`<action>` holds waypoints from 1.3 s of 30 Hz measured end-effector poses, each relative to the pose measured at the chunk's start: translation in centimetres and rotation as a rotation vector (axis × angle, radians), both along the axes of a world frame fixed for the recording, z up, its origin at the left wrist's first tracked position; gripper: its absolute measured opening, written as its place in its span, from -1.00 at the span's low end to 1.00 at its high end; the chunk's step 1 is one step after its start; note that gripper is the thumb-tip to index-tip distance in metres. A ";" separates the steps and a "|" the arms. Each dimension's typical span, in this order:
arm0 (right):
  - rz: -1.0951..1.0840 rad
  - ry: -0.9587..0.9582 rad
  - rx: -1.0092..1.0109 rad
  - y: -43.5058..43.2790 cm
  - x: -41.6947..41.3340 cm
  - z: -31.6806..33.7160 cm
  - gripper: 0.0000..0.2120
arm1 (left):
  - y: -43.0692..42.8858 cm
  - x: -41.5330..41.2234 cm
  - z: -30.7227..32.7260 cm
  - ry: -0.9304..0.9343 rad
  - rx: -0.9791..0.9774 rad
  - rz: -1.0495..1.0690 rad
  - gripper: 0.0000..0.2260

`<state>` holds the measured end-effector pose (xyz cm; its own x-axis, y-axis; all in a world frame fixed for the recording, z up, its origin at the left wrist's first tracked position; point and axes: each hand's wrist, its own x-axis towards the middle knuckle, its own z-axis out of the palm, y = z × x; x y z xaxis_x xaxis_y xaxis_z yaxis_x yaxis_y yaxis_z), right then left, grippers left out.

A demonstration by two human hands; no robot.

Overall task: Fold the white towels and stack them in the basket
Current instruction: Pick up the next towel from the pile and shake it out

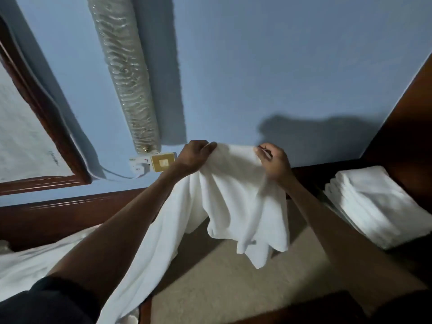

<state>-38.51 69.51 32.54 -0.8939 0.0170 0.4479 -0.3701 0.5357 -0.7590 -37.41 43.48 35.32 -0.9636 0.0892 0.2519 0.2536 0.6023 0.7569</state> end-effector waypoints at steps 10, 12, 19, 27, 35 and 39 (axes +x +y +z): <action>-0.232 -0.116 0.043 12.3 -4.6 -0.6 -0.76 | 12.3 -7.5 -2.1 -0.101 0.055 -0.142 -0.56; -0.191 -0.162 0.044 13.5 -5.6 -2.3 -0.83 | 13.0 -8.8 -4.2 -0.174 0.049 -0.155 -0.56; -0.059 -0.512 0.223 16.9 -5.6 -11.6 -0.71 | 13.1 -9.1 -14.0 -0.405 -0.057 -0.297 -0.59; 0.187 -1.086 0.422 18.4 -4.8 -21.2 -0.65 | 13.5 -6.5 -23.6 -0.673 -0.177 -0.417 -0.71; 0.321 -0.976 0.577 15.6 -12.2 -28.1 -0.78 | 11.5 -9.0 -31.5 -0.654 -0.263 -0.056 -0.84; 0.387 -0.890 0.625 12.7 -13.4 -33.3 -0.61 | 12.9 -9.5 -36.0 -0.688 -0.303 -0.002 -0.74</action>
<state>-51.88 82.21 -0.77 -0.7945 -0.3300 -0.5097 -0.0588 0.8773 -0.4763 -46.91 56.35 -0.70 -0.8943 0.0608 -0.4433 -0.2156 0.8095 0.5461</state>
